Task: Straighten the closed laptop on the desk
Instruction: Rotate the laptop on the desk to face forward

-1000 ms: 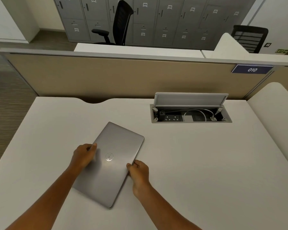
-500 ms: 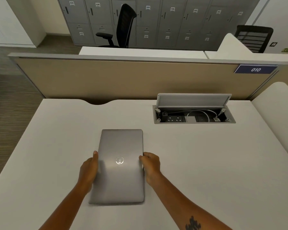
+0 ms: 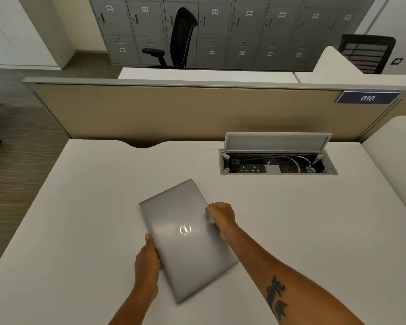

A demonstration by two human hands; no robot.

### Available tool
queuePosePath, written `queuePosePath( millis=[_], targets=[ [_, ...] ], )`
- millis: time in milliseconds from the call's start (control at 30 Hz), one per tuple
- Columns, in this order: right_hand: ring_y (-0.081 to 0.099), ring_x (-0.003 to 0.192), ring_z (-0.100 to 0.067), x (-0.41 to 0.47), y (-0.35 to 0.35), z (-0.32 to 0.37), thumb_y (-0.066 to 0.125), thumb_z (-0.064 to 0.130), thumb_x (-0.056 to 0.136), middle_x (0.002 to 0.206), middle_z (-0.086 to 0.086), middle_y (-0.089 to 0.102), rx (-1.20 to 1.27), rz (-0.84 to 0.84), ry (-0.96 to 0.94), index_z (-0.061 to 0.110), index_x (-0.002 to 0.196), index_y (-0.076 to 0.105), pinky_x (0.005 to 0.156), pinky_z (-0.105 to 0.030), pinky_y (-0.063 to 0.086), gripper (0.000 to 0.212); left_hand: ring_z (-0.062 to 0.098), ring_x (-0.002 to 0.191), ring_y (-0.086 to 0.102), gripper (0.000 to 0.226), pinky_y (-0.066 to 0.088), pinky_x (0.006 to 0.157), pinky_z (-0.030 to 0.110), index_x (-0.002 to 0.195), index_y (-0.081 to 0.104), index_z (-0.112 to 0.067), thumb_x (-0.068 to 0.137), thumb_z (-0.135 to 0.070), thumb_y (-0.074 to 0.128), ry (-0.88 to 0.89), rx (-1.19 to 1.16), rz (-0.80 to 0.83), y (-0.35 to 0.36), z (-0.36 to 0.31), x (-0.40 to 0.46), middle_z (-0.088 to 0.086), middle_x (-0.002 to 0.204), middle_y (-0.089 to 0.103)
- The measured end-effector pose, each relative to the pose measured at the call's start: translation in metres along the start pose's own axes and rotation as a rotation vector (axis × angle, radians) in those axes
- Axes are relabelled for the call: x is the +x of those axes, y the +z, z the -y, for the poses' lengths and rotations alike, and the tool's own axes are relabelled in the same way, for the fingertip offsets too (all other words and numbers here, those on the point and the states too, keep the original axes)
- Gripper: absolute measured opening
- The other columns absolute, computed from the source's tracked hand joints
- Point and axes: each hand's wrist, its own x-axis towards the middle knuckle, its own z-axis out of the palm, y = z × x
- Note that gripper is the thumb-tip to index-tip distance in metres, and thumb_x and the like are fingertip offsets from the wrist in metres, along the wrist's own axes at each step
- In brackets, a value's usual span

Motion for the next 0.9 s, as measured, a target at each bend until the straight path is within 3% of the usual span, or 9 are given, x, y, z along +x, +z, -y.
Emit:
queuePosePath(
  millis=[100, 333, 367, 400, 433, 567, 667, 800, 900],
  targets=[
    [0.032, 0.079, -0.023, 0.002, -0.002, 0.003, 0.058, 0.005, 0.083, 0.08, -0.009, 0.037, -0.025, 0.005, -0.011, 0.014, 0.073, 0.044, 0.071, -0.039, 0.026, 0.019, 0.037, 0.113, 0.071, 0.066, 0.057, 0.101, 0.051, 0.127, 0.069, -0.007, 0.107, -0.061, 0.036, -0.008, -0.021, 0.002, 0.006, 0.006, -0.006, 0.015, 0.12, 0.074],
    [0.035, 0.079, -0.031, 0.001, -0.007, -0.008, 0.059, 0.007, 0.084, 0.084, -0.027, 0.041, -0.054, 0.009, -0.054, 0.0, 0.076, 0.057, 0.079, -0.037, 0.022, 0.011, 0.029, 0.1, 0.072, 0.052, 0.06, 0.09, 0.047, 0.099, 0.07, -0.019, 0.108, -0.058, 0.037, 0.084, 0.13, 0.019, 0.005, 0.001, -0.005, 0.007, 0.103, 0.076],
    [0.046, 0.078, -0.035, 0.001, -0.007, -0.012, 0.061, 0.009, 0.086, 0.092, -0.032, 0.053, -0.041, 0.004, -0.058, -0.006, 0.088, 0.067, 0.073, -0.036, 0.044, 0.016, 0.027, 0.094, 0.069, 0.052, 0.059, 0.089, 0.046, 0.092, 0.067, -0.018, 0.108, -0.058, 0.038, 0.115, 0.17, 0.012, 0.003, -0.003, -0.001, 0.005, 0.097, 0.074],
    [0.054, 0.081, -0.037, 0.001, -0.009, -0.017, 0.063, 0.011, 0.087, 0.093, -0.028, 0.064, -0.032, -0.003, -0.065, -0.005, 0.1, 0.072, 0.092, -0.04, 0.059, 0.022, 0.027, 0.085, 0.063, 0.052, 0.055, 0.085, 0.045, 0.083, 0.061, -0.016, 0.107, -0.058, 0.04, 0.157, 0.204, -0.003, 0.002, -0.007, 0.004, 0.004, 0.088, 0.068],
    [0.057, 0.081, -0.03, -0.002, -0.011, -0.02, 0.063, 0.013, 0.088, 0.088, -0.021, 0.067, -0.033, -0.008, -0.074, -0.002, 0.102, 0.074, 0.077, -0.034, 0.051, 0.024, 0.026, 0.077, 0.054, 0.052, 0.048, 0.078, 0.042, 0.077, 0.052, -0.015, 0.107, -0.057, 0.043, 0.202, 0.228, -0.016, 0.0, -0.013, 0.01, 0.005, 0.079, 0.057],
    [0.062, 0.079, -0.019, -0.016, -0.018, -0.037, 0.063, 0.019, 0.087, 0.081, 0.004, 0.07, -0.073, -0.043, -0.064, 0.015, 0.093, 0.076, 0.073, -0.029, 0.05, 0.014, 0.024, 0.067, 0.041, 0.052, 0.034, 0.067, 0.038, 0.068, 0.037, -0.018, 0.106, -0.052, 0.047, 0.31, 0.306, -0.041, -0.001, -0.044, 0.039, 0.004, 0.065, 0.04],
    [0.071, 0.101, -0.019, -0.03, -0.026, -0.05, 0.067, 0.024, 0.089, 0.11, 0.005, 0.077, -0.143, -0.081, -0.04, 0.022, 0.116, 0.078, 0.096, -0.038, 0.059, 0.03, 0.03, 0.075, 0.05, 0.049, 0.038, 0.068, 0.039, 0.07, 0.048, -0.014, 0.099, -0.053, 0.052, 0.36, 0.353, -0.058, -0.001, -0.068, 0.058, 0.005, 0.072, 0.049],
    [0.069, 0.108, -0.023, -0.046, -0.037, -0.069, 0.066, 0.028, 0.089, 0.115, 0.004, 0.073, -0.245, -0.172, -0.007, 0.025, 0.115, 0.077, 0.099, -0.039, 0.056, 0.028, 0.052, 0.132, 0.057, 0.071, 0.046, 0.113, 0.059, 0.133, 0.06, 0.013, 0.104, -0.051, 0.054, 0.383, 0.459, -0.032, -0.001, -0.086, 0.084, 0.033, 0.137, 0.064],
    [0.069, 0.109, -0.029, -0.054, -0.042, -0.084, 0.068, 0.024, 0.09, 0.112, -0.005, 0.074, -0.225, -0.221, 0.009, 0.017, 0.111, 0.077, 0.096, -0.043, 0.059, 0.023, 0.046, 0.104, 0.067, 0.061, 0.053, 0.093, 0.051, 0.103, 0.071, 0.006, 0.103, -0.052, 0.052, 0.449, 0.524, 0.007, 0.003, -0.096, 0.093, 0.029, 0.107, 0.072]
  ],
)
